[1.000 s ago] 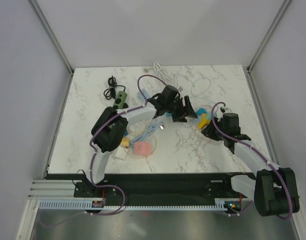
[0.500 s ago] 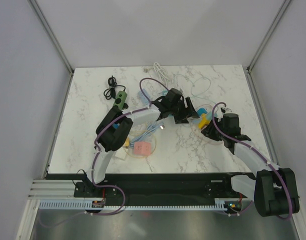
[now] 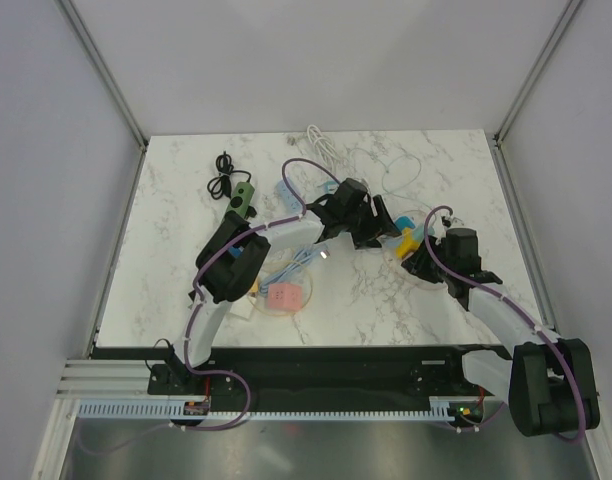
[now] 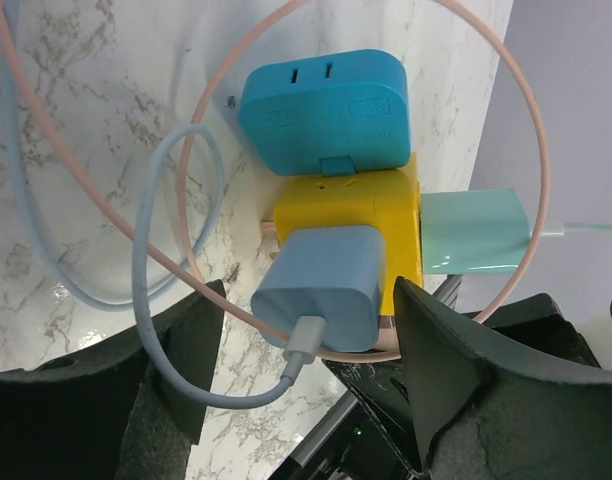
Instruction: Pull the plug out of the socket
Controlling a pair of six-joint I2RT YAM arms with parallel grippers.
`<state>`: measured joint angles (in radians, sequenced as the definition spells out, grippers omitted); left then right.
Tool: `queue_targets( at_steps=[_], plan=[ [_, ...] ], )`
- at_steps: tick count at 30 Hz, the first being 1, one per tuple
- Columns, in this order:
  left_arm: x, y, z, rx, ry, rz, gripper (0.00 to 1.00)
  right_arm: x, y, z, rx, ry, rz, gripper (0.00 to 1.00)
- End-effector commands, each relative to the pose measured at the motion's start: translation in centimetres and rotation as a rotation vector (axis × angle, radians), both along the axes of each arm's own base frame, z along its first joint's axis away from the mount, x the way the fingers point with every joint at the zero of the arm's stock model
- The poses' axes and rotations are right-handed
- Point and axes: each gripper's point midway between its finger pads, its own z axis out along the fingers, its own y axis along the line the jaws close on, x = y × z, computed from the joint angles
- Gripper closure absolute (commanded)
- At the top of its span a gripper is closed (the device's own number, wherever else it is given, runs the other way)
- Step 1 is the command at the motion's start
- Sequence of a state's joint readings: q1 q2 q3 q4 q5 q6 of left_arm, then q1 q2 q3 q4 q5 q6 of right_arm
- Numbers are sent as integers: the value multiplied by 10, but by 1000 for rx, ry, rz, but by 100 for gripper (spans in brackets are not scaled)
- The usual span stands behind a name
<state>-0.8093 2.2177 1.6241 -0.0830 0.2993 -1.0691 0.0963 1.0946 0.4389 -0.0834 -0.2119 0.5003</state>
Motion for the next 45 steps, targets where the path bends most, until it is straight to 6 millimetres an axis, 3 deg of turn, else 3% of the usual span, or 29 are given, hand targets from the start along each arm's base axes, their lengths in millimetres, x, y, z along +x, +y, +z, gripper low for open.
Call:
queue_targets(
  at_steps=[1, 2, 4, 5, 6, 8, 11, 17, 21, 26, 35, 40, 45],
  plan=[
    [-2, -14, 21, -81, -45, -43, 24, -6, 9, 3, 34, 8, 28, 68],
    [-6, -10, 18, -81, -56, -48, 23, -6, 9, 4, 32, 4, 30, 68],
    [-9, -1, 33, -83, -112, -52, 20, -6, 8, 6, 23, -2, 32, 68],
    [-16, 8, 25, -56, -125, -65, 19, -6, 7, 5, 21, -1, 31, 68],
    [-16, 13, 41, -64, -163, -62, 18, -5, 7, 6, 15, -4, 33, 68],
    [-22, 21, 43, -50, -191, -83, 18, -5, 6, 4, 7, 3, 36, 68],
    [-31, 25, 60, -72, -220, -117, 21, -6, 5, 3, 2, 6, 36, 68],
    [-39, 17, 80, -142, -240, -180, 26, -5, 3, 4, -14, 3, 41, 68],
    [-31, 10, 85, -141, -264, -185, 27, -6, 3, 5, -13, 1, 41, 68],
    [-14, 2, 75, -71, -191, -135, 15, -7, 3, 7, -13, -3, 38, 68],
    [-10, 4, 56, -31, -123, 13, 22, -6, 3, 9, -8, -6, 34, 68],
    [-16, 4, 54, -18, -144, 30, 21, -5, 5, 10, 3, -8, 34, 68],
    [-18, 8, 38, 9, -106, 65, 20, -5, 6, 10, 14, -14, 26, 68]
  ],
)
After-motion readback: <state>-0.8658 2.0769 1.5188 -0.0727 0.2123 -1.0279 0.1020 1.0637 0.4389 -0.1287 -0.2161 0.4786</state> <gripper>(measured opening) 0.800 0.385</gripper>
